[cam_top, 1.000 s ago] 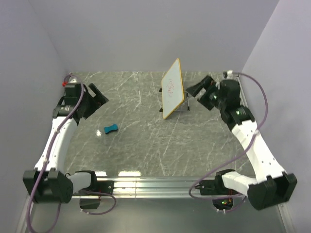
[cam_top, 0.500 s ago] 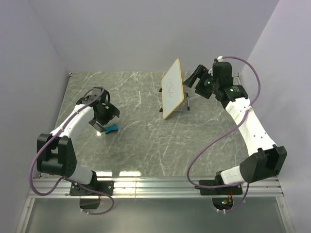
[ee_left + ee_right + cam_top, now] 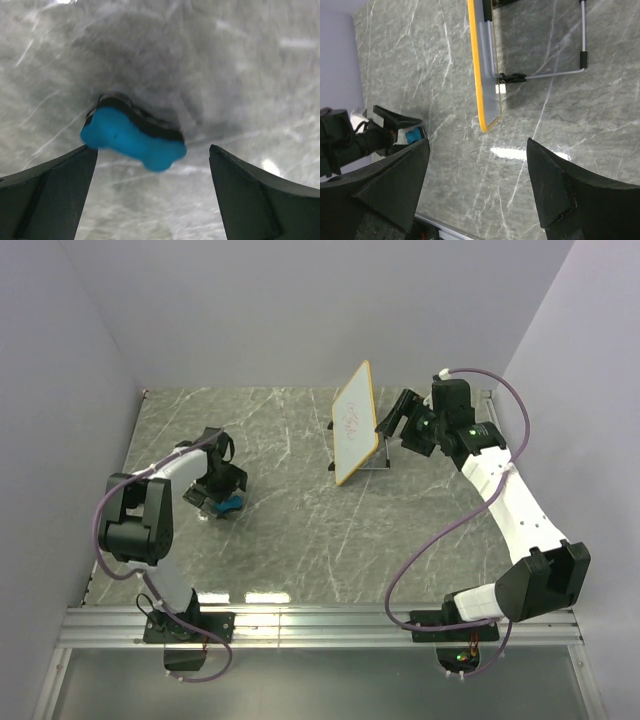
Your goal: Erase the whiteboard
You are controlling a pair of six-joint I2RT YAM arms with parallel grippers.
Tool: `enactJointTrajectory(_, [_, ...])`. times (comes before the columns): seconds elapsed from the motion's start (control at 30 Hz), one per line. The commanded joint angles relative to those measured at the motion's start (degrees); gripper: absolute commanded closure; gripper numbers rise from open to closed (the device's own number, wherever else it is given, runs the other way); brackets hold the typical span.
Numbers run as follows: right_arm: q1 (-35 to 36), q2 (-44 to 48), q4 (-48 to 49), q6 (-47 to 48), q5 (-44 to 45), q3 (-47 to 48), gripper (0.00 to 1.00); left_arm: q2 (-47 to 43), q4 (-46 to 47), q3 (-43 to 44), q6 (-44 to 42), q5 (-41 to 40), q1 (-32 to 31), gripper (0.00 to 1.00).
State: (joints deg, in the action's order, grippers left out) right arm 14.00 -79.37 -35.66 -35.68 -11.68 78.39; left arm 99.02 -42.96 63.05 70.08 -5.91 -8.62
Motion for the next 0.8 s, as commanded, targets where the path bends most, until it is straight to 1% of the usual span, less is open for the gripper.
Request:
enactJointTrajectory(0.0, [0.77,1.86,0.06,1.84,-0.27,-0.08,0.15,2.13,1.38,2.43,10.34,1.34,0.8,0.01])
enactJointTrajectory(0.1, [1.03,1.42,-0.02,2.54,0.52,0.27,0.16,4.24,2.09,3.22,9.72,1.34,0.8,0.0])
enactJointTrajectory(0.17, [1.12,0.89,0.06,2.81,0.87,0.8,0.15,5.73,2.79,4.01,8.76,1.69,1.24,0.05])
enactJointTrajectory(0.2, [0.94,0.71,0.15,2.9,1.13,0.97,0.16,6.09,3.75,3.84,8.41,3.35,1.59,0.09])
enactJointTrajectory(0.23, [1.03,0.19,0.15,3.16,1.22,1.58,0.15,6.36,4.46,3.06,7.97,3.97,2.29,0.16])
enactJointTrajectory(0.3, [0.94,-0.34,0.5,3.6,1.49,2.2,0.16,7.06,5.69,3.13,7.26,4.5,2.65,0.26])
enactJointTrajectory(0.33, [0.94,-0.95,0.42,3.78,1.92,3.25,0.15,7.32,5.43,3.48,6.48,4.25,2.82,0.43])
enactJointTrajectory(0.4, [1.03,-1.75,0.33,4.3,2.54,4.4,0.15,7.94,4.38,4.97,5.59,3.98,2.91,0.56])
enactJointTrajectory(0.43, [1.03,-2.36,0.24,4.48,3.06,5.8,0.16,8.2,4.11,5.24,4.72,4.07,2.82,0.7])
enactJointTrajectory(0.5, [0.94,-3.15,0.15,4.74,3.68,7.3,0.15,8.82,4.11,5.6,3.84,4.77,2.82,0.79])
enactJointTrajectory(0.53, [0.94,-4.11,0.15,4.92,3.77,8.96,0.16,9.08,4.29,5.86,2.96,5.2,2.82,0.91])
enactJointTrajectory(0.57, [0.94,-4.64,0.15,4.92,4.12,9.76,0.15,9.6,4.2,5.95,2.52,5.38,2.91,0.98])
enactJointTrajectory(0.6, [0.94,-5.17,-0.02,5.01,4.21,10.63,0.15,9.96,4.11,6.21,1.99,5.99,2.82,1.0])
enactJointTrajectory(0.7, [0.59,-8.33,-0.81,4.83,4.74,14.85,0.15,10.93,4.11,8.75,-1.26,7.49,2.82,1.0])
enactJointTrajectory(0.77, [0.06,-12.02,-2.04,4.57,4.21,18.89,0.16,11.54,3.41,12.96,-4.68,7.76,2.38,1.0])
